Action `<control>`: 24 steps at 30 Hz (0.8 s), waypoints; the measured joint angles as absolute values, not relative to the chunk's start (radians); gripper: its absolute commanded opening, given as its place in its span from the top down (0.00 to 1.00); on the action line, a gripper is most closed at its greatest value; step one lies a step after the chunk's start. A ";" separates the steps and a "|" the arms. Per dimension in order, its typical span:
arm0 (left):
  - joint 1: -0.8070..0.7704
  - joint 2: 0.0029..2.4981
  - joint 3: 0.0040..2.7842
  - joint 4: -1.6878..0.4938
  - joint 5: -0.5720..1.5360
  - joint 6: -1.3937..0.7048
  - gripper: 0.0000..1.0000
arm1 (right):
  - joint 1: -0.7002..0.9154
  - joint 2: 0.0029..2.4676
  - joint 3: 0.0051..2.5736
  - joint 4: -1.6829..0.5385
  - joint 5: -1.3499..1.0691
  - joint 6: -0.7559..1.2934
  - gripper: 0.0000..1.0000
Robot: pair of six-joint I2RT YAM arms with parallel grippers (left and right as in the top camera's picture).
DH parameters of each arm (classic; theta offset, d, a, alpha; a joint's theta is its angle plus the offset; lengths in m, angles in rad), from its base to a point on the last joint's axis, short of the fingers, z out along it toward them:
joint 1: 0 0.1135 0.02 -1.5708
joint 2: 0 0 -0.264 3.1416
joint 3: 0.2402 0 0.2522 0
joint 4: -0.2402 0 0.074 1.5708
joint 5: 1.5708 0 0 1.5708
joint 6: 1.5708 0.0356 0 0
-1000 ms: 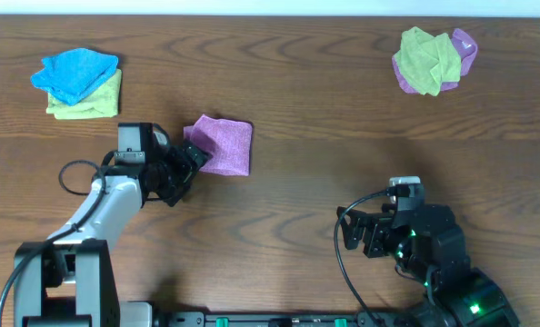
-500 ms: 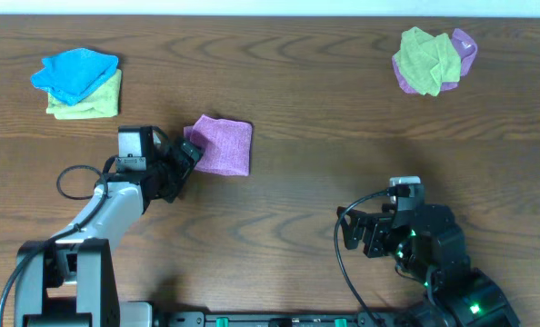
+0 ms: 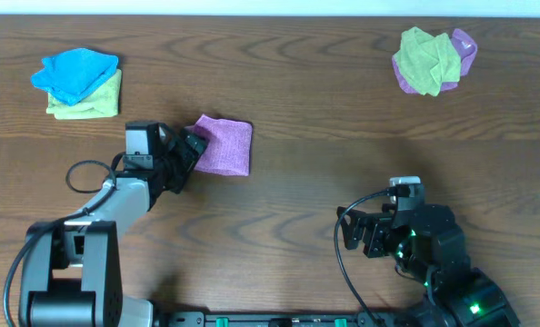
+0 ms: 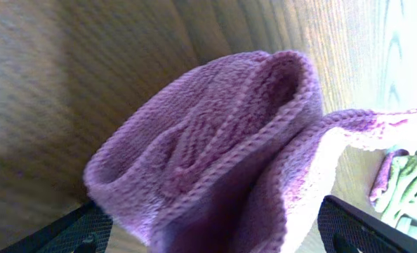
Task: Fold the cloth
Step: 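Grasp the folded purple cloth with the left gripper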
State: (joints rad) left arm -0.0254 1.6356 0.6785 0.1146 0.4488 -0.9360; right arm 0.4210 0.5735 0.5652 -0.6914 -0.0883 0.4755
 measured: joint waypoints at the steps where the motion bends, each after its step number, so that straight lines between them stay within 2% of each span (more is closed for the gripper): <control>1: -0.030 1.638 0.679 0.123 0.448 -0.939 0.05 | 0.421 0.574 0.565 -0.691 -0.088 0.476 0.01; 6: -0.053 1.656 0.680 0.157 0.430 -0.949 0.16 | 0.421 0.574 0.565 -0.691 -0.088 0.476 0.01; 7: -0.057 1.661 0.681 0.167 0.428 -0.950 0.26 | 0.421 0.574 0.565 -0.691 -0.088 0.476 0.01; 10: -0.067 1.692 0.681 0.203 0.413 -0.949 0.40 | 0.421 0.574 0.565 -0.691 -0.088 0.476 0.01; 11: -0.070 1.700 0.682 0.218 0.411 -0.950 0.48 | 0.421 0.574 0.565 -0.691 -0.088 0.476 0.01; 13: -0.074 1.716 0.682 0.234 0.401 -0.953 0.59 | 0.421 0.574 0.565 -0.691 -0.088 0.476 0.01; 19: -0.075 1.764 0.681 0.301 0.396 -0.947 0.86 | 0.421 0.574 0.565 -0.691 -0.088 0.476 0.01; 20: -0.075 1.773 0.681 0.329 0.392 -0.940 0.94 | 0.421 0.574 0.565 -0.691 -0.088 0.476 0.01; 24: -0.075 1.793 0.677 0.426 0.409 -0.896 0.94 | 0.421 0.574 0.565 -0.691 -0.088 0.476 0.01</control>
